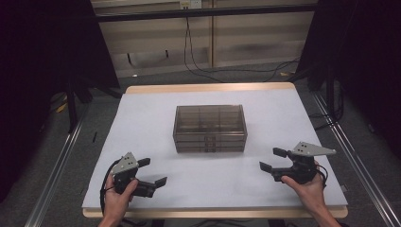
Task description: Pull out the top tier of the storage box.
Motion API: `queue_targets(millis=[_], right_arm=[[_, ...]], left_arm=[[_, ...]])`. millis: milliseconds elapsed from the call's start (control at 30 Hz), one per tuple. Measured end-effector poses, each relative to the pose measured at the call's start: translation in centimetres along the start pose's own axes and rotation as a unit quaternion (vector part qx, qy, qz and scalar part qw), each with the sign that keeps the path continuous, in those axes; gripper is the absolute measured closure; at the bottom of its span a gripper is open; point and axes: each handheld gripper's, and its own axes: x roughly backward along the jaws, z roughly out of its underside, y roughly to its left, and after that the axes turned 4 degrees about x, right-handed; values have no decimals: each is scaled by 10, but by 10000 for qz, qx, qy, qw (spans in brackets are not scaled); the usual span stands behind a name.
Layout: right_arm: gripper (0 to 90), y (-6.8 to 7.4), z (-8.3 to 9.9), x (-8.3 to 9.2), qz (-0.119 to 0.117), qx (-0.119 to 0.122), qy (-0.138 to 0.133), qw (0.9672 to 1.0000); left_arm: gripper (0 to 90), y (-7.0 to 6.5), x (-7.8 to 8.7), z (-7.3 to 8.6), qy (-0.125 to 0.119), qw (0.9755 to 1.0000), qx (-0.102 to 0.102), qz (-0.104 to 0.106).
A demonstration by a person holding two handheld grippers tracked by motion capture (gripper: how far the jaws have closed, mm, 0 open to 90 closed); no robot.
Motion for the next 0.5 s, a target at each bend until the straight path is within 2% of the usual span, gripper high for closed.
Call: queue_targets(millis=[67, 100, 133, 333, 400, 500], right_arm=[[214, -1, 0, 0, 20, -29, -27, 10000], [269, -1, 0, -1, 22, -47, -42, 10000], [282, 1, 0, -1, 38, -54, -40, 10000], [328, 7, 0, -7, 10, 184, 60, 9998], [334, 8, 0, -8, 15, 193, 92, 9998], [372, 12, -1, -11, 89, 350, 92, 9993]], left_arm=[[24, 0, -1, 0, 38, 10000, -17, 0], [23, 0, -1, 0, 38, 10000, -10, 5], [24, 0, -1, 0, 40, 10000, -16, 1], [23, 1, 0, 0, 16, 10000, -20, -20], [23, 1, 0, -1, 15, 10000, -31, -25], [23, 2, 1, -1, 23, 9999, -93, -59]])
